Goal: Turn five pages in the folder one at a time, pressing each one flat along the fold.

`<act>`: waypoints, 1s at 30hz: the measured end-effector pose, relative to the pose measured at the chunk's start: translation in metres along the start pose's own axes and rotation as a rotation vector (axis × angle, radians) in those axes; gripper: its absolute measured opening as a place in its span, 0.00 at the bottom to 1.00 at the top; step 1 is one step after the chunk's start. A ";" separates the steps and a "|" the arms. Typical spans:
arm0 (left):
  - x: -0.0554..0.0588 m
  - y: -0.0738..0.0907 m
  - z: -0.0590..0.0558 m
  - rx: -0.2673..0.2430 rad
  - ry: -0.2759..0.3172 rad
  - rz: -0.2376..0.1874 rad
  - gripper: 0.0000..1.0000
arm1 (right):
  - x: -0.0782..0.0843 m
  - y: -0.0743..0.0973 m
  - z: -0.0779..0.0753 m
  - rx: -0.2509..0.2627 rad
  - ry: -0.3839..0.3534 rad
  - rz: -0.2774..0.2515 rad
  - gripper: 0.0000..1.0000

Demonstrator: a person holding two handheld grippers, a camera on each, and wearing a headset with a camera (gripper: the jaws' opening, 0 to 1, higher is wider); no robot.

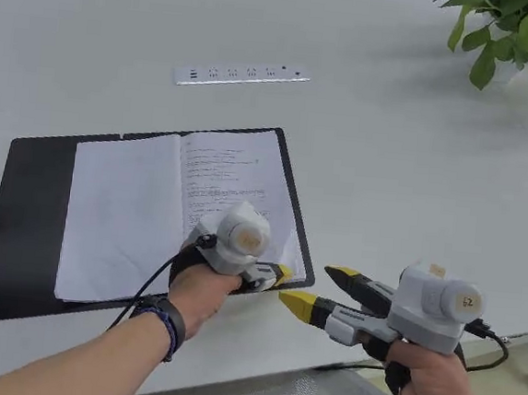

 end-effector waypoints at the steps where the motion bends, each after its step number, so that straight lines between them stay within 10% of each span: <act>1: 0.000 0.000 0.001 0.001 0.006 -0.001 0.64 | 0.000 0.000 -0.001 0.002 0.000 0.000 0.64; 14: -0.001 0.005 0.012 -0.012 0.093 -0.038 0.50 | -0.014 -0.006 -0.032 0.038 -0.039 -0.028 0.56; 30: 0.000 0.007 0.013 -0.007 0.137 -0.052 0.46 | -0.035 -0.073 -0.042 -0.027 -0.031 0.033 0.50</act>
Point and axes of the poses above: the centre of the closed fingertips' face, and the gripper's own axes: y roughly backward along the fingers, z roughly to its left, x roughly out of its underside, the point moved 2 cm from there along y, roughly backward along the fingers
